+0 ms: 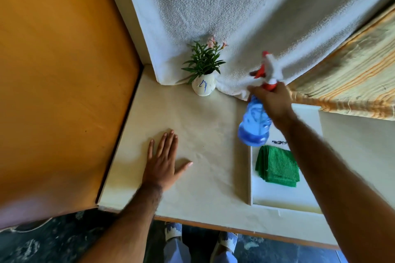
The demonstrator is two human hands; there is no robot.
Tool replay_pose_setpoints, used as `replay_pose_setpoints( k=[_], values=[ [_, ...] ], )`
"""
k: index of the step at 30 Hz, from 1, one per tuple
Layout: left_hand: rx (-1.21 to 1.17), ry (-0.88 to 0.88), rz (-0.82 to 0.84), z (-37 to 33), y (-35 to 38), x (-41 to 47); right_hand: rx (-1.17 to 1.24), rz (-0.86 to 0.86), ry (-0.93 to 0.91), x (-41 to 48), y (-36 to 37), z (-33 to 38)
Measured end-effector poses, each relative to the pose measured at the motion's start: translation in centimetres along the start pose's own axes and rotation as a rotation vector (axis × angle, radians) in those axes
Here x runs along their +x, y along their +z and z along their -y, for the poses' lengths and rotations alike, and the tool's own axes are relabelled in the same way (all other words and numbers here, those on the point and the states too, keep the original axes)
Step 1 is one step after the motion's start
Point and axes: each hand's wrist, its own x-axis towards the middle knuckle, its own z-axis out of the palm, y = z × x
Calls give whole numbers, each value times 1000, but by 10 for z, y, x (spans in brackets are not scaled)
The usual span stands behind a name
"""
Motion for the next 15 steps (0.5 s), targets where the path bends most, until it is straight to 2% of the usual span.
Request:
replay_pose_setpoints(
  k=[2, 4, 11, 15],
  values=[
    [-2, 1, -7, 0, -1, -1, -33, 137, 101, -10, 31, -1],
    [-10, 0, -13, 0, 0, -1, -122, 201, 183, -20, 59, -7],
    [-6, 5, -47, 4, 5, 1, -60, 222, 351, -17, 103, -16],
    [-14, 2, -70, 4, 9, 0, -123, 254, 391, -11, 112, -16]
  ],
)
